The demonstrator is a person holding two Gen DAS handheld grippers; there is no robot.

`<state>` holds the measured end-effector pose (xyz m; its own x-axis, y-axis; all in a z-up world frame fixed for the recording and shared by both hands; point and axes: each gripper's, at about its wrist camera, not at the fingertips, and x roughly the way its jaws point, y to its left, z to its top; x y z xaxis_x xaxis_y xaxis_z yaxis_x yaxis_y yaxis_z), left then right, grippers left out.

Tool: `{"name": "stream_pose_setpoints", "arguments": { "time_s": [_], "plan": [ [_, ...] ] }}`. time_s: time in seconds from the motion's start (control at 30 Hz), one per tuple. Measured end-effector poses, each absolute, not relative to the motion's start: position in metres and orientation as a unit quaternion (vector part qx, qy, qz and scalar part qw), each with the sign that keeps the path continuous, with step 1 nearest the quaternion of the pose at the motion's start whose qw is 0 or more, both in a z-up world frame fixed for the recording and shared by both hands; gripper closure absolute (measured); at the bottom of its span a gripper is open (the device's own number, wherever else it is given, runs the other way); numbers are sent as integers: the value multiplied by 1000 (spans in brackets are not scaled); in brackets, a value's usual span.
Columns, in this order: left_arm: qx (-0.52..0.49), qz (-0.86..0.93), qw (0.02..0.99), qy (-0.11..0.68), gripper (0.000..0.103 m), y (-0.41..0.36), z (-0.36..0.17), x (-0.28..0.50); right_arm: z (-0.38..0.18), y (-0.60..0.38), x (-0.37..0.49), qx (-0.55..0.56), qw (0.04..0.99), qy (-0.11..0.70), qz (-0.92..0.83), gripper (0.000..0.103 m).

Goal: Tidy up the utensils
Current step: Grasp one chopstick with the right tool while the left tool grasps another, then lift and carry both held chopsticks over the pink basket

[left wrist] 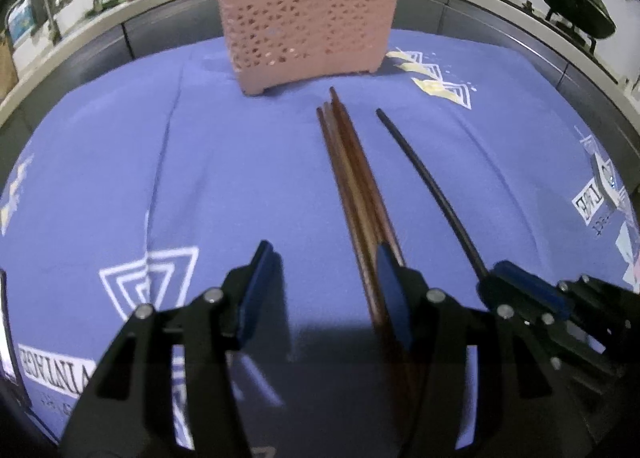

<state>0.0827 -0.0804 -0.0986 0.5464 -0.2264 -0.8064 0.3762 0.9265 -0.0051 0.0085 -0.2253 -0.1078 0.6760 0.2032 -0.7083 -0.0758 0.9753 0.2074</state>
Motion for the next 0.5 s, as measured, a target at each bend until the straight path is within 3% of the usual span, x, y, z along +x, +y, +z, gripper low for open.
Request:
{"name": "stream_pose_setpoints", "arguments": {
  "time_s": [0.5],
  "plan": [
    [37,-177,869,461,52,-57,-97,97,-101,-227,61,83,900,417,97,96]
  ]
}}
